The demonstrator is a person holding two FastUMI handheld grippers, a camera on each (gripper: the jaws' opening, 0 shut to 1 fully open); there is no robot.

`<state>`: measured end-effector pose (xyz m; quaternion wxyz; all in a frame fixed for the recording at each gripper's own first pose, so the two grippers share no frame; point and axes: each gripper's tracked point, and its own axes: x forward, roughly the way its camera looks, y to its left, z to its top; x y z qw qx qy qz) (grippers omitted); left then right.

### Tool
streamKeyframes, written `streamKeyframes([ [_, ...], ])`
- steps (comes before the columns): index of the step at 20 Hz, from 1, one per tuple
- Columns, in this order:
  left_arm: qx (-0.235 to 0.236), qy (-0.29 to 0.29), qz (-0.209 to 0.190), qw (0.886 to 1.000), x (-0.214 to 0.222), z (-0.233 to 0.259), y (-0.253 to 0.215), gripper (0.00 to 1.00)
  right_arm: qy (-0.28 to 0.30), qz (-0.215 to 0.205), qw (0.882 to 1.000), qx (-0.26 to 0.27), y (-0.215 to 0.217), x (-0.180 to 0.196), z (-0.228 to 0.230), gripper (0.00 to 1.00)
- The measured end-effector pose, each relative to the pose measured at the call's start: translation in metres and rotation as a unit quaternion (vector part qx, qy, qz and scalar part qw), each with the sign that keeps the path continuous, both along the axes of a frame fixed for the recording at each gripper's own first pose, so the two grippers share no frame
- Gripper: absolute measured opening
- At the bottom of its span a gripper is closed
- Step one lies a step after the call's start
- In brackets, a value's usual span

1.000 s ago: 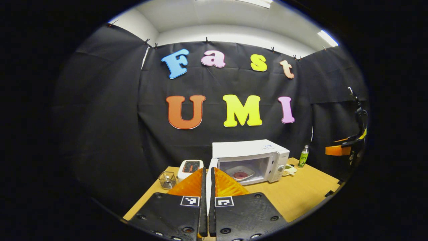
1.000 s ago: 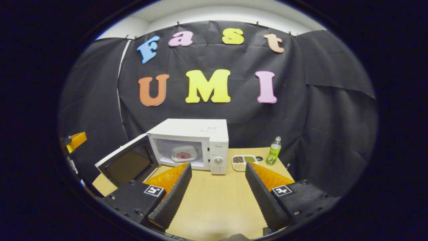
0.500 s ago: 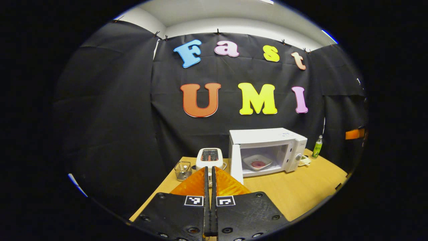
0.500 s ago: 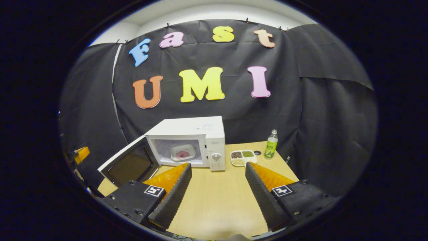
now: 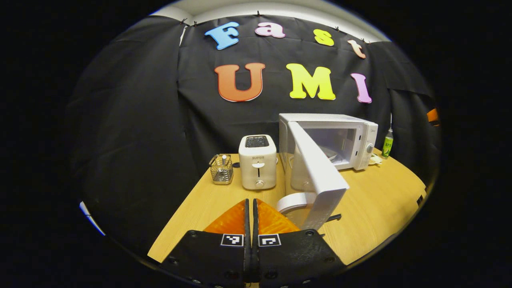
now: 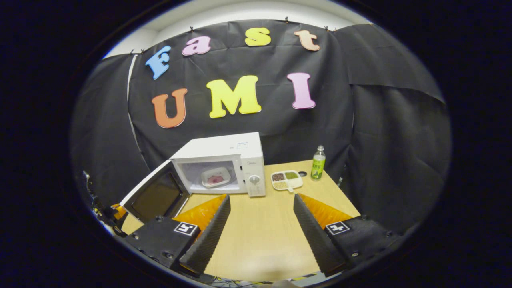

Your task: Open the microwave oven with the left hand, put the food in, and close the microwave oven.

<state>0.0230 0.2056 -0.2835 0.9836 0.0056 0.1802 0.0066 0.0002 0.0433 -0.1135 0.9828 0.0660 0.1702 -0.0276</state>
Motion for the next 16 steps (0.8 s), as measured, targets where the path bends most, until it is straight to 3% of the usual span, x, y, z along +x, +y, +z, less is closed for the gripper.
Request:
streamKeyframes([
  [1, -0.010, -0.003, 0.000, 1.000, 0.003, -0.004, 0.002, 0.00, 0.003, -0.001, 1.000, 0.003, 0.000, -0.002, -0.001, 0.92],
  [2, -0.017, -0.001, 0.006, 1.000, 0.005, -0.007, 0.004, 0.00, 0.004, -0.002, 1.000, 0.002, -0.003, -0.001, 0.000, 1.00],
  [9, -0.022, -0.001, -0.014, 1.000, 0.013, -0.018, -0.015, 0.00, 0.008, -0.006, 1.000, 0.009, -0.003, -0.001, 0.005, 1.00],
  [10, -0.023, -0.004, -0.018, 1.000, 0.013, -0.015, -0.020, 0.00, 0.008, -0.006, 1.000, 0.007, -0.002, 0.000, 0.006, 0.92],
  [11, -0.024, -0.005, -0.024, 0.999, 0.014, -0.014, -0.028, 0.00, 0.008, -0.005, 1.000, 0.007, -0.001, 0.000, 0.006, 1.00],
  [16, -0.032, -0.018, -0.073, 0.997, 0.018, -0.004, -0.084, 0.00, 0.006, -0.004, 1.000, 0.007, 0.004, -0.003, 0.009, 1.00],
])
